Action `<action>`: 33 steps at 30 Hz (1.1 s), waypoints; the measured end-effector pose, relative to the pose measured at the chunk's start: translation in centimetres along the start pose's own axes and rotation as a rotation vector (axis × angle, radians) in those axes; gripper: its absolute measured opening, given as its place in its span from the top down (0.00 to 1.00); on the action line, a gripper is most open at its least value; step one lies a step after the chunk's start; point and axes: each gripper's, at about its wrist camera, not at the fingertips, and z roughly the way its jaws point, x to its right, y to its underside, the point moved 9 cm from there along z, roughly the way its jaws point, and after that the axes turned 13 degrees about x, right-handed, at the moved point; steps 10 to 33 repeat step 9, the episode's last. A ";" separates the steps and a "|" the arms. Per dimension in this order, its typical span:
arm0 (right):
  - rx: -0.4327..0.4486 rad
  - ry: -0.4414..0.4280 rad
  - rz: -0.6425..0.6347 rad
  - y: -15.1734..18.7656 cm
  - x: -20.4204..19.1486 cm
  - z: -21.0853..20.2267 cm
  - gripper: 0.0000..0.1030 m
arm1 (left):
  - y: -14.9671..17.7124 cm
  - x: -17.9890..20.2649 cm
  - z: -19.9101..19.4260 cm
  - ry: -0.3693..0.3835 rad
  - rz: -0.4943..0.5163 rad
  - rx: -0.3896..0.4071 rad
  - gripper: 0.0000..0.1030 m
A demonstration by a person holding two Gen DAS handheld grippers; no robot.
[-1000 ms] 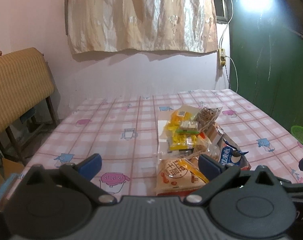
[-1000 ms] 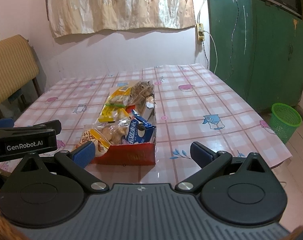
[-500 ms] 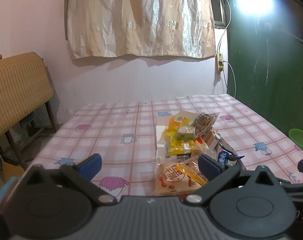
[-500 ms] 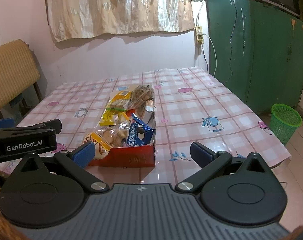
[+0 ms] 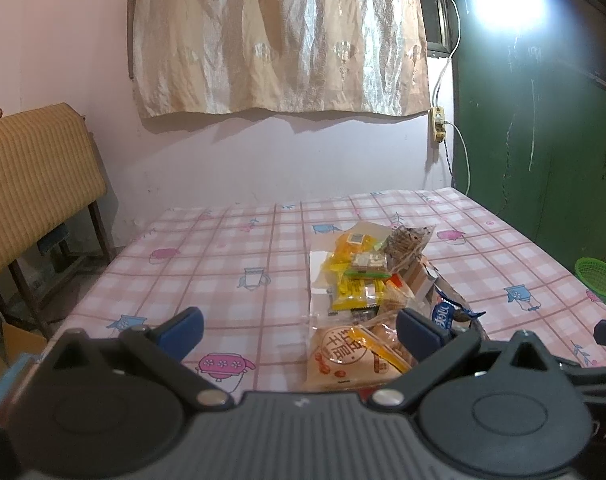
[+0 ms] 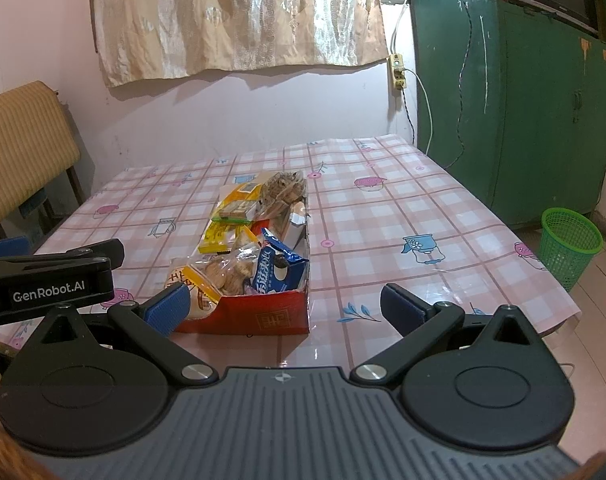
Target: Organize snacks
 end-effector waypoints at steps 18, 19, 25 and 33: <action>0.000 0.004 0.001 0.0 -0.1 0.0 0.00 | 0.2 0.0 0.3 0.011 -0.012 -0.012 0.01; 0.000 0.004 0.001 0.0 -0.1 0.0 0.00 | 0.2 0.0 0.3 0.011 -0.012 -0.012 0.01; 0.000 0.004 0.001 0.0 -0.1 0.0 0.00 | 0.2 0.0 0.3 0.011 -0.012 -0.012 0.01; 0.000 0.004 0.001 0.0 -0.1 0.0 0.00 | 0.2 0.0 0.3 0.011 -0.012 -0.012 0.01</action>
